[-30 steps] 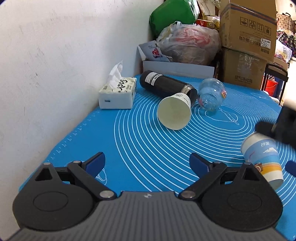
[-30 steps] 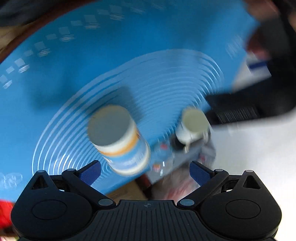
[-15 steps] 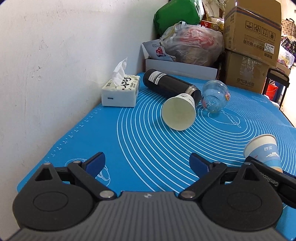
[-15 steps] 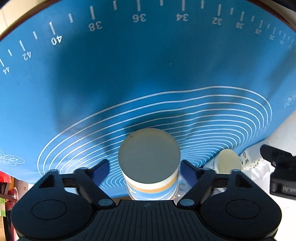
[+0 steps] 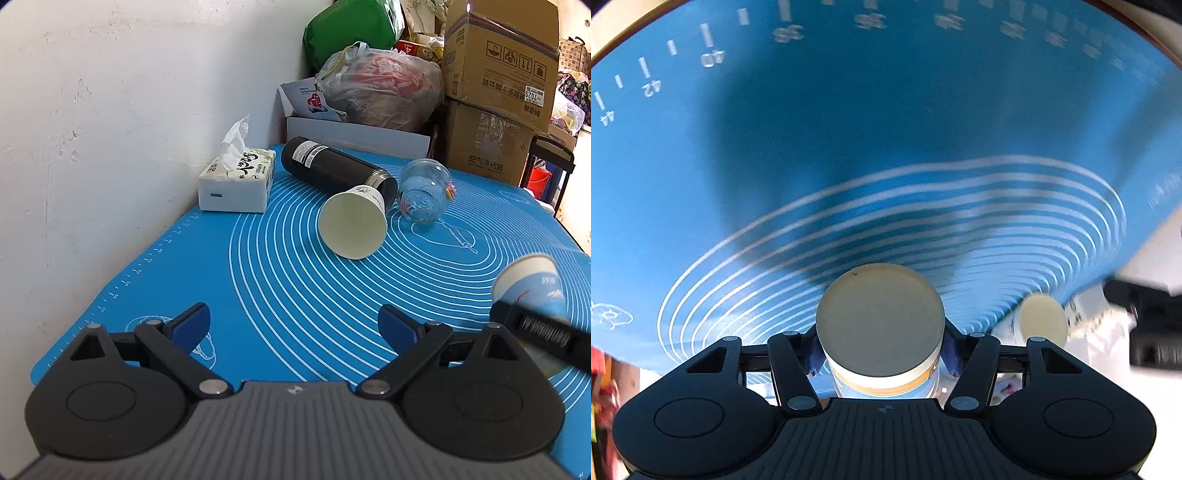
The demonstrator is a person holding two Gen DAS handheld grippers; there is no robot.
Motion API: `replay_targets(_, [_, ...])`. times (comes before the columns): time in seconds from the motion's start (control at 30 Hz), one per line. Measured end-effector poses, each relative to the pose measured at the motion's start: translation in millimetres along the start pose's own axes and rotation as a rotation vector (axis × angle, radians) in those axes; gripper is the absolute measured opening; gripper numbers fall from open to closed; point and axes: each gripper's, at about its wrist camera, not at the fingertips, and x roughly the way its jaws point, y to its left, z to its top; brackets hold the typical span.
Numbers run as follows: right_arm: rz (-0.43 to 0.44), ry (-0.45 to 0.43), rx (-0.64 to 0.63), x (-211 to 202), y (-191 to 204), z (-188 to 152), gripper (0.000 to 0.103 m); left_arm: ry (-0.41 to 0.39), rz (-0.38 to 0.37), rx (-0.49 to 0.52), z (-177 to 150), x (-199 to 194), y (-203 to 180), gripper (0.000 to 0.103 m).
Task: Flip cup upside down
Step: 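Turn the cup with the right tool and stand it rim-down on the mat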
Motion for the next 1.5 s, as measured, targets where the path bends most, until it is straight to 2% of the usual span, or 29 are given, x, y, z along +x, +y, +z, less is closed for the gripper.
replay_targets(0.13, [0.002,-0.006,0.263,-6,-22,-24,0.056,-0.004,-0.004,-0.011,0,0,1,0.097])
replay_targets(0.27, [0.024,-0.010,0.612,-8,-44,-62,0.056,-0.015,0.003,-0.013,0,-1,-1,0.097])
replay_targets(0.37, [0.035,-0.028,0.915,-10,-54,-94,0.056,-0.017,-0.005,-0.012,0,-1,-4,0.097])
replay_targets(0.5, [0.036,-0.088,1.394,-9,-47,-139,0.056,-0.019,-0.003,-0.019,0,-1,-6,0.097])
replay_targets(0.57, [0.079,-0.124,1.628,-7,-32,-157,0.056,-0.019,-0.005,-0.024,0,-1,-7,0.097])
replay_targets(0.67, [0.196,-0.225,1.958,1,-8,-178,0.056,-0.014,-0.006,-0.018,0,1,-11,0.097])
replay_targets(0.77, [0.282,-0.304,2.188,10,10,-182,0.056,-0.011,-0.005,-0.010,-1,3,-16,0.097])
replay_targets(0.83, [0.298,-0.327,2.287,13,16,-176,0.056,-0.014,-0.005,-0.011,0,4,-19,0.097])
replay_targets(1.0, [0.402,-0.273,2.527,50,20,-170,0.056,-0.009,-0.005,-0.007,-1,7,-27,0.097])
replay_targets(1.03, [0.413,-0.255,2.573,55,20,-169,0.056,-0.008,-0.006,-0.002,-2,7,-28,0.097])
replay_targets(1.1, [0.402,-0.277,2.642,57,26,-170,0.056,-0.008,-0.005,0.006,-2,7,-31,0.097])
replay_targets(1.43, [0.357,-0.282,2.710,64,36,-158,0.059,0.006,-0.007,0.018,-2,12,-41,0.097])
replay_targets(1.5, [0.357,-0.279,2.700,65,38,-158,0.067,0.002,-0.006,0.027,-2,12,-43,0.097])
